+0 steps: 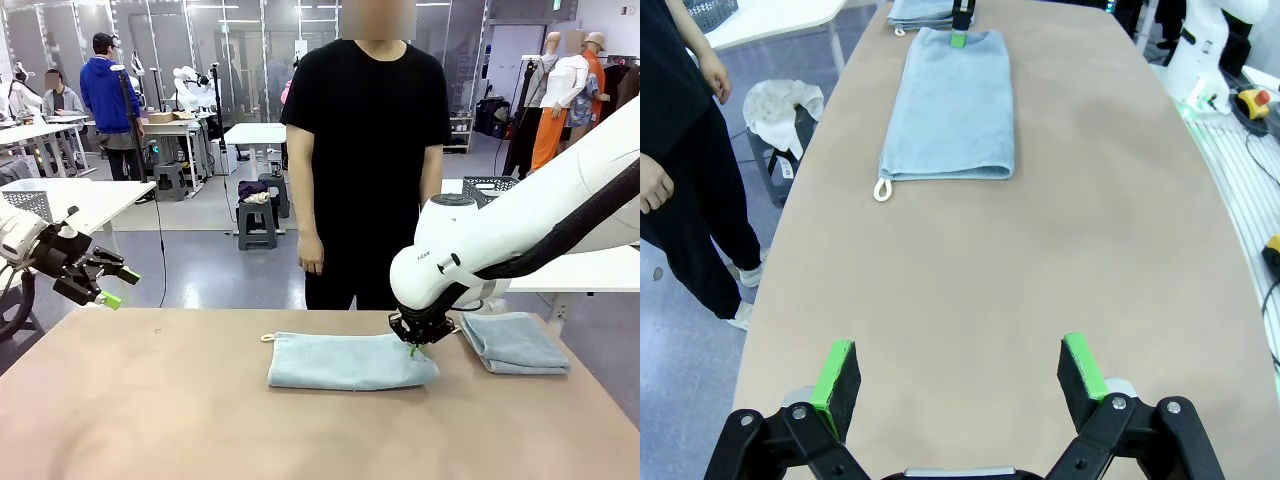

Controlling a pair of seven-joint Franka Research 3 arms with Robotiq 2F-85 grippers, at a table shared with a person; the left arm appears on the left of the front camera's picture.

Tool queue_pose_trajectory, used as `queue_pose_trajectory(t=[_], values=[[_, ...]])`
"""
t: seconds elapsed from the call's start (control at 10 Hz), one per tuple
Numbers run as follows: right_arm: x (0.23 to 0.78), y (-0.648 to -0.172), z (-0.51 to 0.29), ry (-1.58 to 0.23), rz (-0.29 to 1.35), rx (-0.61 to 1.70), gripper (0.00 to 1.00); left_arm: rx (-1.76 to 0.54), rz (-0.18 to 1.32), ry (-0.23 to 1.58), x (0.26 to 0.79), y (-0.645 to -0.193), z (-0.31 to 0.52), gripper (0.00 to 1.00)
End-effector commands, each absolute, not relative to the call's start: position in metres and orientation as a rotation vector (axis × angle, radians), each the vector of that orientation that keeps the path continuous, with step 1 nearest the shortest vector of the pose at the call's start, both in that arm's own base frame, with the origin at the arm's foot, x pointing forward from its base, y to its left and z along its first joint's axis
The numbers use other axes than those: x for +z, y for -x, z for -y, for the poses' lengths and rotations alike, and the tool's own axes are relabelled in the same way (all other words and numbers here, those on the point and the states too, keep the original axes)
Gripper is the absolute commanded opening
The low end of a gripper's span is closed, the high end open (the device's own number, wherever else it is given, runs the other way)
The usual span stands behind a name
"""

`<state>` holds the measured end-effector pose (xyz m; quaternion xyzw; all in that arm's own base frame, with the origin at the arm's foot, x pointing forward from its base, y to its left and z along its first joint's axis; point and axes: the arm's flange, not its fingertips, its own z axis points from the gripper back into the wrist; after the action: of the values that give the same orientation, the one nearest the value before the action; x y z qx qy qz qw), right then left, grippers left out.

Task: Fold the towels and place them in the basket.
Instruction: When a person lays out a Towel with hook on the table, fold it in half twice.

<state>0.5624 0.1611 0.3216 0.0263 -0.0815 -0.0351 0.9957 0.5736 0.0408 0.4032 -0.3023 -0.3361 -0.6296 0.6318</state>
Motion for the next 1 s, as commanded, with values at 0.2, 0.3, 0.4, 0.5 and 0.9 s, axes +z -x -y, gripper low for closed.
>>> queue_pose_trajectory(t=[0.2, 0.3, 0.4, 0.5, 0.9], values=[[0.355, -0.552, -0.185, -0.006, 0.211, -0.054, 0.0, -1.445, 0.773, 0.688, 0.406, -0.573, -0.041, 1.0], [0.369, -0.548, -0.203, 0.021, 0.212, -0.071, 0.0, -1.445, 0.773, 0.688, 0.406, -0.573, -0.041, 1.0], [0.381, -0.546, -0.223, 0.051, 0.222, -0.087, 0.0, -1.445, 0.773, 0.688, 0.406, -0.573, -0.041, 1.0], [0.393, -0.546, -0.246, 0.077, 0.234, -0.088, 0.0, -1.445, 0.773, 0.688, 0.406, -0.573, -0.041, 1.0], [0.394, -0.575, -0.336, 0.014, 0.201, -0.115, 0.0, -1.445, 0.773, 0.688, 0.406, -0.573, -0.041, 1.0]])
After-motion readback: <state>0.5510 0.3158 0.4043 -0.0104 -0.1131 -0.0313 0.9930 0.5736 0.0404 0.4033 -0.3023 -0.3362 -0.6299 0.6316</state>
